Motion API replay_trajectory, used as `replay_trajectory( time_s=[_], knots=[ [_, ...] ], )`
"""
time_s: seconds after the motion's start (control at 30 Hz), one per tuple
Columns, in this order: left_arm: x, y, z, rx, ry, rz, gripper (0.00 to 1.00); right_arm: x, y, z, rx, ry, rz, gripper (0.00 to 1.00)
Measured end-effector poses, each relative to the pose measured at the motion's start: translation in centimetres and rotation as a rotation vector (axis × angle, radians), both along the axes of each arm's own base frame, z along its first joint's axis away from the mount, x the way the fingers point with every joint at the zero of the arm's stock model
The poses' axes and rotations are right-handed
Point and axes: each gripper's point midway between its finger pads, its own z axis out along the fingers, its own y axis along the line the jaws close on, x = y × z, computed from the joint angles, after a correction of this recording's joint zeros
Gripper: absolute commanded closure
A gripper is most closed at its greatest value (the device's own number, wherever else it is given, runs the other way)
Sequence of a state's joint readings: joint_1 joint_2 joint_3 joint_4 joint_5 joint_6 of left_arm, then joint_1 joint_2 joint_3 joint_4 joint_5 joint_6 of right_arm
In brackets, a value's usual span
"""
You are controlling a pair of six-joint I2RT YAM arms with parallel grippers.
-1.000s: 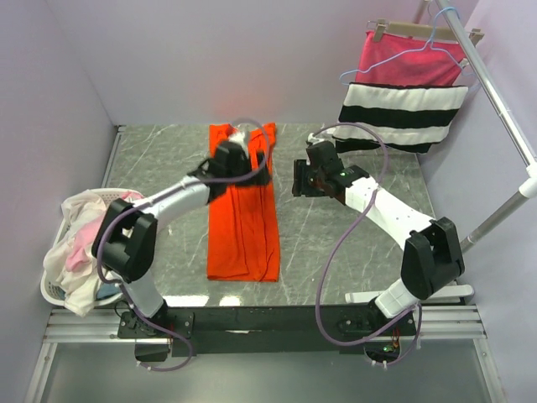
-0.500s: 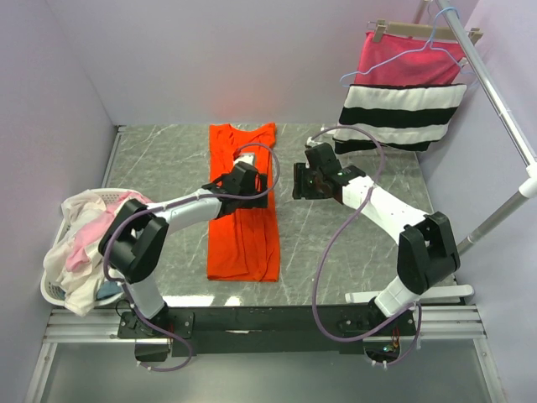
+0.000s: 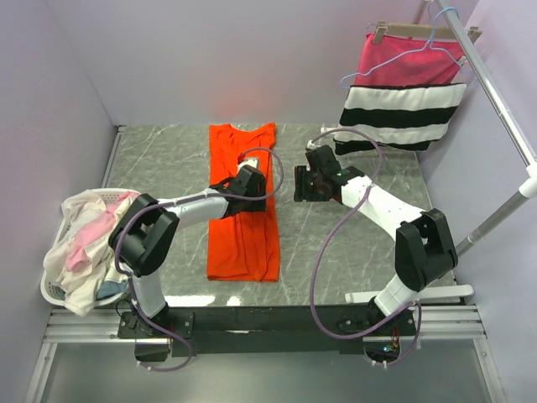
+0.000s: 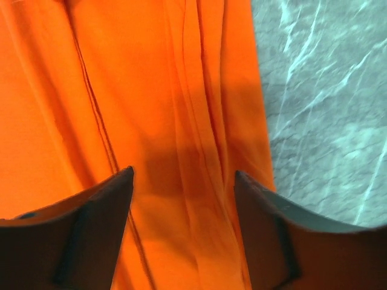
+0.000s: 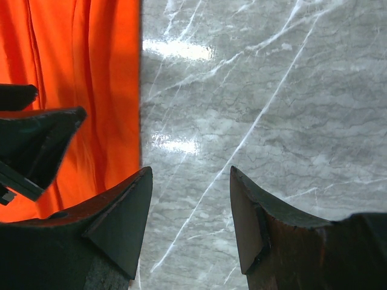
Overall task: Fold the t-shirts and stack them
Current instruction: Rotate the tshirt 90 degrees
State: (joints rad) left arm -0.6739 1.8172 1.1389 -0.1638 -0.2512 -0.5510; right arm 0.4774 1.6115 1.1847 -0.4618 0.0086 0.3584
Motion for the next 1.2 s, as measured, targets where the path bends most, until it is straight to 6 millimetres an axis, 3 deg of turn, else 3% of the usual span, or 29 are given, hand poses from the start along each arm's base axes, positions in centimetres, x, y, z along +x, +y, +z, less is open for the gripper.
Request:
replay_trajectory(
  time_s=[0.1,0.37,0.53,0.7,0.83,1.0,1.2],
  knots=[
    [0.3,-0.2,0.2,-0.010,-0.004,0.008,0.50,0.1,-0.1,0.0,0.001,-0.001,-0.001,0.39],
    [0.6,-0.7,-0.2,-0.006,0.002,0.007,0.48,-0.2,-0.3,-0.9,-0.010,0.019,-0.001,0.39],
    [0.6,-0.8,-0.9,0.004,0.015,0.005,0.54,-0.2,-0.3,-1.1,-0.012,0.021,0.000,0.39],
    [0.6,-0.9,-1.6,0.013,0.028,0.004,0.72,-0.1,-0.4,-1.1,-0.014,0.021,0.000,0.39],
    [0.5,-1.0,-1.7,0.014,0.033,0.004,0.99,-0.2,-0.3,-1.1,-0.002,0.029,0.007,0.39],
    [0.5,-0.7,-1.7,0.027,0.031,0.015,0.99,-0.9,0.4,-1.7,0.031,0.058,0.038,0.40],
    [0.7,0.1,-1.2,0.044,0.014,0.059,0.99,-2.1,2.6,-2.4,0.137,0.109,0.123,0.40]
  ],
)
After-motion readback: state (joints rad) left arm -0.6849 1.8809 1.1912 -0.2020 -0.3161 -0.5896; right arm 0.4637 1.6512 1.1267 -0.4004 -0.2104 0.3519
